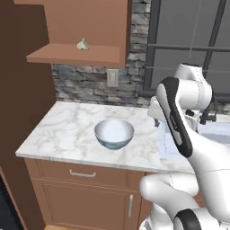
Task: Pick the mug and place it in the sink. Pick the bowl and place it in the open cabinet and then close the cabinet.
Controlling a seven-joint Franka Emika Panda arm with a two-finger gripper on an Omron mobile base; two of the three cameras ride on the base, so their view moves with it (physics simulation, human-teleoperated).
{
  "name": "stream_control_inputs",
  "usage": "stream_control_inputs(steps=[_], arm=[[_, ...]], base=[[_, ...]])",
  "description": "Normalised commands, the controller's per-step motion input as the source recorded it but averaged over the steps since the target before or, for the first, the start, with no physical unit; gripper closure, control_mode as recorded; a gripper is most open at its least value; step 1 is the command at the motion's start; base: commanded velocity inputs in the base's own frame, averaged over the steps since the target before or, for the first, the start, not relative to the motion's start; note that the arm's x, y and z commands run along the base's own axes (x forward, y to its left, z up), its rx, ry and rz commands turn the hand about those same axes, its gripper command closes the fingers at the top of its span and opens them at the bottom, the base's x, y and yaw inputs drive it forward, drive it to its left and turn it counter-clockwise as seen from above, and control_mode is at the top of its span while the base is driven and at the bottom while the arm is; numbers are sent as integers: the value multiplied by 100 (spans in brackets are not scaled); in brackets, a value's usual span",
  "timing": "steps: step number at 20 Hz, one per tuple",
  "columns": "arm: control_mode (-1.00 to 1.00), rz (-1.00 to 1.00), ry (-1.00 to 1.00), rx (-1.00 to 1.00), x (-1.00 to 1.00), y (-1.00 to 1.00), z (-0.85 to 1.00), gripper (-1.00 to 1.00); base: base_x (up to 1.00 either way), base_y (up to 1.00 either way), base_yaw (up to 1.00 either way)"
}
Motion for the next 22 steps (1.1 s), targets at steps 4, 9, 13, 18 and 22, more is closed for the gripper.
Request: stream_control_inputs(steps=[4,9,13,18,22], arm=[[100,0,0,0,0,0,0,-100],[100,0,0,0,0,0,0,-100],[100,0,0,0,0,0,0,-100],[100,0,0,0,0,0,0,-100],[100,0,0,0,0,0,0,-100]], base=[[0,0,35],[0,8,20],[3,1,1],[0,25,-1],[11,67,0]])
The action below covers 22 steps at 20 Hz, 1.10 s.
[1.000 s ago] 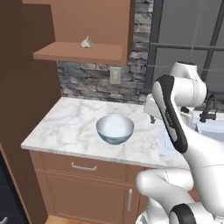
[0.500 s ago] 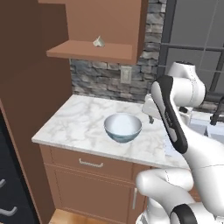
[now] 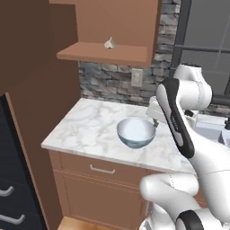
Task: Pick the mug and place it in the sink. Pick the bowl and place it in the open cabinet and then close the cabinet.
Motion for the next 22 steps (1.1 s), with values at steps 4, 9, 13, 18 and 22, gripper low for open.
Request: stream_control_inputs(steps=[4,9,13,18,22], arm=[[100,0,0,0,0,0,0,-100],[100,0,0,0,0,0,0,-100],[100,0,0,0,0,0,0,-100],[100,0,0,0,0,0,0,-100],[100,0,0,0,0,0,0,-100]], base=[[13,47,0],[35,0,0],[60,30,-1],[43,60,-2],[46,79,-5]])
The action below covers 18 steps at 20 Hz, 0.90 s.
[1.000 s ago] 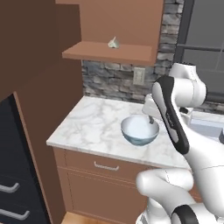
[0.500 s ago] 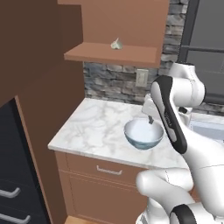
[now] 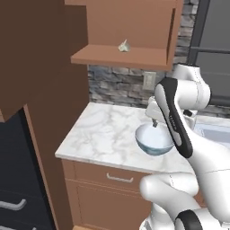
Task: Pick the mug and place it in the sink. Pick the bowl and place it in the open cabinet and then close the cabinet.
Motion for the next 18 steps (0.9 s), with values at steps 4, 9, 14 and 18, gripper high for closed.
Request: stream_control_inputs(steps=[4,9,14,18], arm=[[100,0,0,0,0,0,0,-100],[100,0,0,0,0,0,0,-100],[100,0,0,0,0,0,0,-100],[100,0,0,0,0,0,0,-100]], base=[[62,50,-6],[92,11,-4],[100,-1,-3],[100,-5,0]])
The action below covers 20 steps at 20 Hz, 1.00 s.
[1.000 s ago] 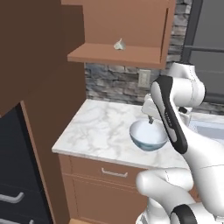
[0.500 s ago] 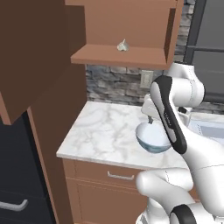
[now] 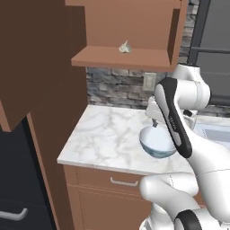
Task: Pick the mug and place it in the sink. Pick the bowl and place it in the open cabinet and then close the cabinet.
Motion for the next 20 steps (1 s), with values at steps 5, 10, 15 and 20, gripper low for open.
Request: stream_control_inputs(steps=[5,10,15,20], arm=[[100,0,0,0,0,0,0,-100],[100,0,0,0,0,0,0,-100],[100,0,0,0,0,0,0,-100],[100,0,0,0,0,0,0,-100]], base=[[100,-18,-2],[100,-3,-14],[92,0,-14],[46,16,-1]])
